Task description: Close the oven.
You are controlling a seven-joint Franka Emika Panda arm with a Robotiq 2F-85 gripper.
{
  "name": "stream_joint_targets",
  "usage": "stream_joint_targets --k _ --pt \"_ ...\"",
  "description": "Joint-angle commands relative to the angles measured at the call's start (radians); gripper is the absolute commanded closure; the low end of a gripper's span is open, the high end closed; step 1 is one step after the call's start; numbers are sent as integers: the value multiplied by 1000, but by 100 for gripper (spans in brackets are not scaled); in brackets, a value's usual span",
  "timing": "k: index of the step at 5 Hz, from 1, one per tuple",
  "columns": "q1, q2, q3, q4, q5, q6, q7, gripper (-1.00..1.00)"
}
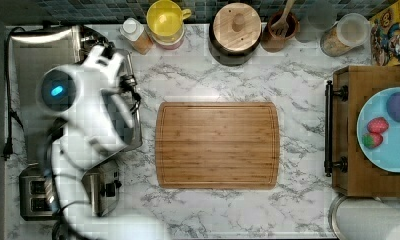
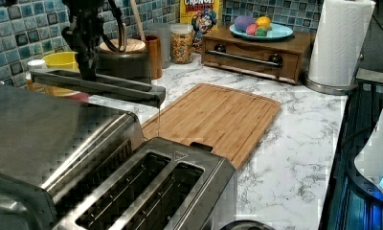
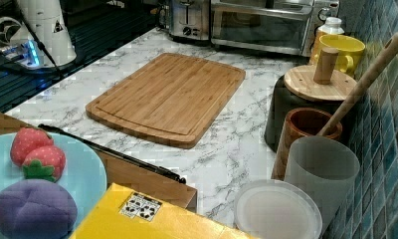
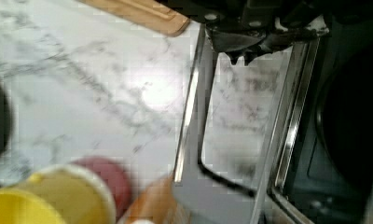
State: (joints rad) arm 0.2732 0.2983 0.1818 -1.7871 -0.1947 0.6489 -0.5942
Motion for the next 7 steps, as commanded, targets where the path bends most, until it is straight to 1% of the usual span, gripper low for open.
stream_joint_targets --k 1,2,3,4,5,6,7 --pt "70 -44 30 111 -37 -127 119 100" --pt "68 -43 12 106 -41 -122 136 100" --pt "77 -72 12 130 -5 -133 165 100" --pt "19 -117 8 94 117 -79 78 100" --pt "-27 -220 6 -11 282 20 -29 100" --pt "-1 -246 -24 -33 308 41 -58 100" --pt "20 -246 -46 -33 310 41 -59 100"
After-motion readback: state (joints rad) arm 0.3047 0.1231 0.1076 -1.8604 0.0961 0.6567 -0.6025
